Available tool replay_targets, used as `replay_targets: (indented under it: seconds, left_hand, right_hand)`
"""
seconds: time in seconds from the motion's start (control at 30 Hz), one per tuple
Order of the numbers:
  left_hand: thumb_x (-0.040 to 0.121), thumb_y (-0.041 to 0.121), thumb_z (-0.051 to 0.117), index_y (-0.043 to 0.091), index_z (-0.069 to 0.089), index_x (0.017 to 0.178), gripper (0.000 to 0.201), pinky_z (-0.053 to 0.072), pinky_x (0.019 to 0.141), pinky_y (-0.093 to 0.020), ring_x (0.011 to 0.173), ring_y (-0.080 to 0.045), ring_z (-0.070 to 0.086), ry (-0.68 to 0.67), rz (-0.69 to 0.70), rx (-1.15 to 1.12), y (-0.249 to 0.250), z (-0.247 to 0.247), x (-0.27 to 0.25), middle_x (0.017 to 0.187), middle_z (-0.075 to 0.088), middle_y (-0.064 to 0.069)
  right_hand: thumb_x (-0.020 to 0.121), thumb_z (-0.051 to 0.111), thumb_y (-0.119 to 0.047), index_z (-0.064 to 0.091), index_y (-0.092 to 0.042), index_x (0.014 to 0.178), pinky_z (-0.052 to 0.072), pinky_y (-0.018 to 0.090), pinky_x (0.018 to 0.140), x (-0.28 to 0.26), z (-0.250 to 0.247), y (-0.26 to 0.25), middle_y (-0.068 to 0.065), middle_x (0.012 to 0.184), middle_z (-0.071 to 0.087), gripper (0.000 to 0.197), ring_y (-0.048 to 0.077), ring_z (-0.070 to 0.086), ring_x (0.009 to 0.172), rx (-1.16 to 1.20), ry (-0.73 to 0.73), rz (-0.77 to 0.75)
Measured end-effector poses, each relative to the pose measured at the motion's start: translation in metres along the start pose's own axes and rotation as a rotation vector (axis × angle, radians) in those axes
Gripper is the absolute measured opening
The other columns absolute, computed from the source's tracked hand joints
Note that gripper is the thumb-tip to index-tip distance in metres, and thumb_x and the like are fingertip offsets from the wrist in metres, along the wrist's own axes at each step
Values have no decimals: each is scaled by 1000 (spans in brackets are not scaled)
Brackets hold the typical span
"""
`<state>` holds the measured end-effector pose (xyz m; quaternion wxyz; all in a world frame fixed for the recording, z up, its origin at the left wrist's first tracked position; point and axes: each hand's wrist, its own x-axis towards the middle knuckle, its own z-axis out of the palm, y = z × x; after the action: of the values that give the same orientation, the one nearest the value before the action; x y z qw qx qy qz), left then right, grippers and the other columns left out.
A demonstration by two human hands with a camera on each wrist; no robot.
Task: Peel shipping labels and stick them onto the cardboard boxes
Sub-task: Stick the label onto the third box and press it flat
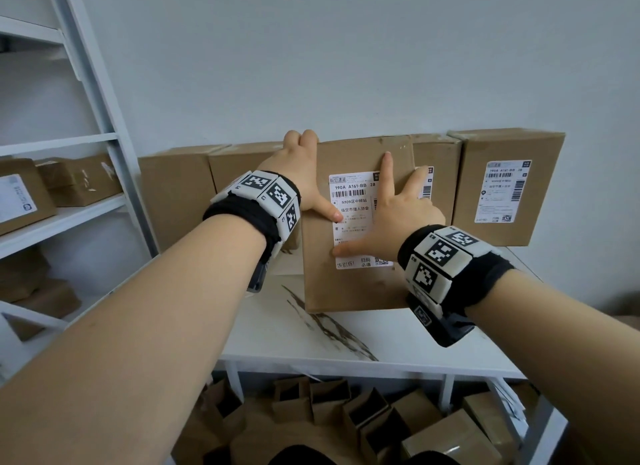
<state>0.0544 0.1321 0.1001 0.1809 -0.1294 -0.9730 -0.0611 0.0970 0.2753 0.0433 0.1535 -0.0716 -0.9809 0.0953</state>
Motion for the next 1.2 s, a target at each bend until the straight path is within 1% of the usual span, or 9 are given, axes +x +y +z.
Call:
replay_targets:
  seconds: [0.2, 0.4, 0.5, 0.7, 0.8, 0.9, 0.97, 1.1, 1.2]
  left_hand:
    - [43, 53, 87, 11, 31, 129, 111, 48, 83, -40, 110, -30, 53, 1, -4, -3, 0, 1, 1, 131, 34, -10]
    - [43, 54, 87, 12, 30, 131, 113, 47, 83, -39, 113, -29, 51, 7, -6, -6, 0, 2, 3, 132, 33, -9]
    - [43, 53, 87, 13, 30, 130, 112, 46, 85, -39, 114, -29, 50, 10, -1, -16, 0, 3, 3, 132, 33, -9]
    - [44, 53, 87, 13, 31, 129, 109, 48, 81, -38, 110, -28, 51, 13, 8, -5, 0, 2, 2, 130, 34, -9]
    - [45, 53, 87, 12, 31, 127, 107, 47, 78, -38, 107, -29, 53, 22, 12, -3, 0, 2, 1, 129, 34, -9]
    - [45, 53, 87, 12, 32, 126, 106, 48, 78, -37, 105, -29, 54, 36, 20, 4, -1, 3, 0, 129, 34, -8]
    - [45, 54, 86, 11, 32, 125, 105, 48, 73, -35, 102, -28, 55, 43, 23, 18, 0, 3, 0, 128, 35, -8]
    - [45, 54, 86, 10, 33, 123, 104, 46, 69, -33, 97, -28, 56, 55, 36, 29, 1, 2, -1, 128, 35, -8]
    - [46, 54, 86, 11, 33, 122, 103, 45, 69, -32, 95, -26, 55, 66, 49, 22, -1, 3, 0, 127, 36, -7]
  right_hand:
    - [42, 83, -64, -25, -28, 145, 49, 42, 87, -3, -1, 9, 26, 149, -7, 153, 39, 52, 112, -11, -31, -67]
    - [46, 92, -36, -17, -33, 146, 52, 40, 90, 3, -8, 27, 16, 147, 6, 148, 31, 59, 102, 59, -63, -181]
    - [48, 92, -23, -13, -32, 148, 49, 41, 97, 5, -10, 32, 13, 146, 11, 146, 29, 53, 113, 104, -74, -198]
    - [56, 89, -19, -7, -31, 149, 47, 36, 97, 10, -15, 39, 10, 138, 32, 134, 25, 49, 116, 230, -63, -208]
    - [63, 86, -22, -11, -30, 149, 45, 30, 75, 19, -17, 39, 4, 102, 56, 130, 19, 55, 87, 326, -10, -176]
    - [71, 81, -26, -16, -26, 149, 39, 26, 58, 29, -19, 39, -2, 68, 51, 124, 13, 51, 65, 406, 43, -137]
    - [73, 77, -34, -17, -22, 148, 39, 27, 56, 35, -22, 38, 0, 73, 54, 121, 15, 52, 66, 399, 68, -111]
    - [80, 65, -51, -13, -22, 149, 43, 29, 66, 50, -29, 34, 9, 102, 63, 109, 24, 56, 78, 321, 120, -56]
    - [79, 59, -61, 7, -22, 149, 46, 30, 70, 59, -36, 29, 8, 122, 59, 96, 27, 60, 96, 264, 123, -20]
